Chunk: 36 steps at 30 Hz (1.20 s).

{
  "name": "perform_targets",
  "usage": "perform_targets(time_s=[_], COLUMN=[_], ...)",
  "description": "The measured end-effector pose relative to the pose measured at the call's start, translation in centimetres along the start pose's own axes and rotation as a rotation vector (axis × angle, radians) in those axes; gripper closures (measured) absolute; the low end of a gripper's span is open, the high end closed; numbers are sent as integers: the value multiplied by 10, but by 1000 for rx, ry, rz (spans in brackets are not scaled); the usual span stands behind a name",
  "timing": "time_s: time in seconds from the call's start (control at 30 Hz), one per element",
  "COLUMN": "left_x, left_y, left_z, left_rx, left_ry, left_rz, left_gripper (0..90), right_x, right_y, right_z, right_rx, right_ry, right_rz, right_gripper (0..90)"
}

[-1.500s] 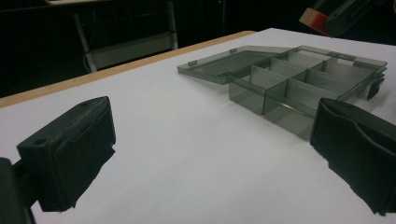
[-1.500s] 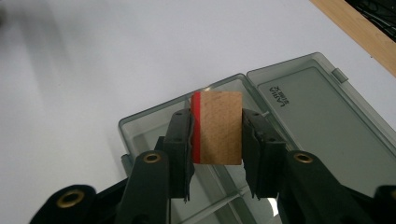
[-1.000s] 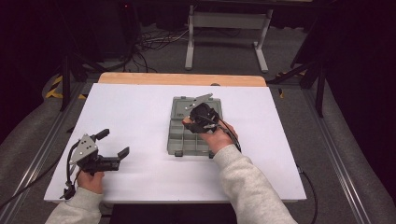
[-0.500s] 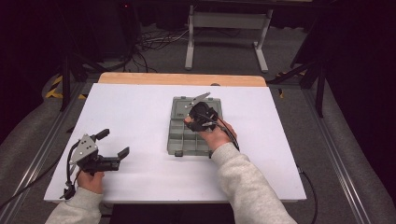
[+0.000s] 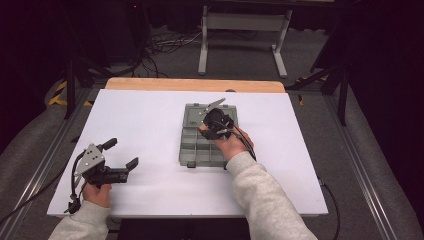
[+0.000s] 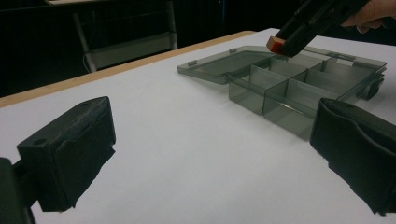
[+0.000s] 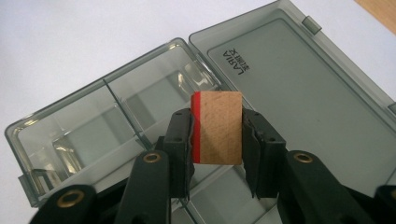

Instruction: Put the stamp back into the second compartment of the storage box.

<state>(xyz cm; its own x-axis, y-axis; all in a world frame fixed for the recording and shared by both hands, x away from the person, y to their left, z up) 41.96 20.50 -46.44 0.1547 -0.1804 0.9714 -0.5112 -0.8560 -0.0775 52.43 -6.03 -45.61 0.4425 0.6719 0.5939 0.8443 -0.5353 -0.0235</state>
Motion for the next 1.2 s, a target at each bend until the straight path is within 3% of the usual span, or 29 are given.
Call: perform_targets(time_s=[0.67, 1.2], left_x=[0, 0], left_y=[0, 1], left_z=[0, 0], left_rx=[-1, -4], left_ry=[-1, -2], left_rz=[2, 6], left_gripper=[10, 10], right_x=[-9, -11], right_y=[1, -2], right_z=[17, 22], right_rx=[3, 18], right_ry=[-75, -93], right_rz=[1, -4], right_gripper=[658, 656])
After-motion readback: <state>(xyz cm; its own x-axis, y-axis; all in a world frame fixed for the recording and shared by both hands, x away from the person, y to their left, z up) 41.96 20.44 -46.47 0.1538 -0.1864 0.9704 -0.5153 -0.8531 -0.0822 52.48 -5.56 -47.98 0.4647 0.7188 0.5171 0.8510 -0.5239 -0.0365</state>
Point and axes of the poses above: each handheld gripper's, and its own axes: z roughly forward along the jaws, x roughly out of its top, y roughly to its right, the point moved 9 cm from there along z, roughly forward along the jaws, and after that the axes turned 10 degrees about x, right-handed, at the moved point
